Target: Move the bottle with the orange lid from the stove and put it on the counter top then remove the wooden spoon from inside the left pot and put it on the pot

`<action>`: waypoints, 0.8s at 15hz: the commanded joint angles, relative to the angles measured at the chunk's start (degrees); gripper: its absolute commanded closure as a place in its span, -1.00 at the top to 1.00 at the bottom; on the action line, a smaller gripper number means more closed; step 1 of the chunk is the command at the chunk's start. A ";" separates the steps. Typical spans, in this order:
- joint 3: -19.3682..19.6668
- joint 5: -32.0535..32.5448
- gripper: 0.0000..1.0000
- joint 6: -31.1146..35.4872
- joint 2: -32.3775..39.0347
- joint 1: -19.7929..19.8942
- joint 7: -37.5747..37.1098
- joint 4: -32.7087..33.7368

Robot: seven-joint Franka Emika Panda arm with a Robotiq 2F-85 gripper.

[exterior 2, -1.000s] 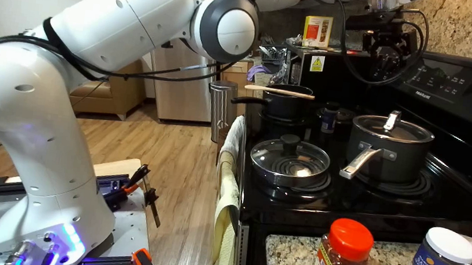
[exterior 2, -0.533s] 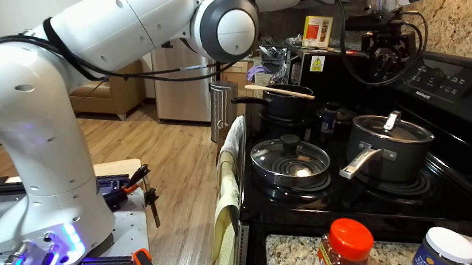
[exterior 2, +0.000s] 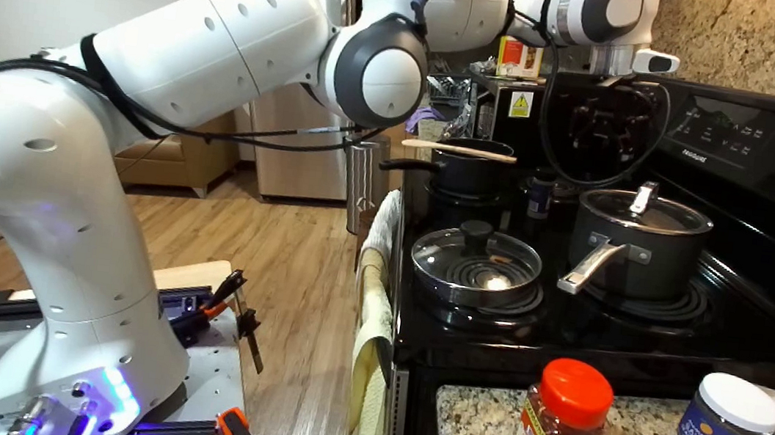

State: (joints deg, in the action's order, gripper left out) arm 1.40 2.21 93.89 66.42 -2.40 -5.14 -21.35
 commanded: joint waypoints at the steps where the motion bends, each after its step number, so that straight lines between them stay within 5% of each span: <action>1: -0.63 -0.90 1.00 1.16 1.01 -0.11 -3.19 2.11; 5: -2.12 -1.41 1.00 -5.44 0.05 -0.42 -3.00 0.73; 12: -1.51 -0.54 1.00 -3.21 -0.36 -1.07 -1.97 -0.74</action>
State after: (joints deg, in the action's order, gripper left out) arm -0.65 2.19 90.45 66.58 -3.39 -7.24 -21.29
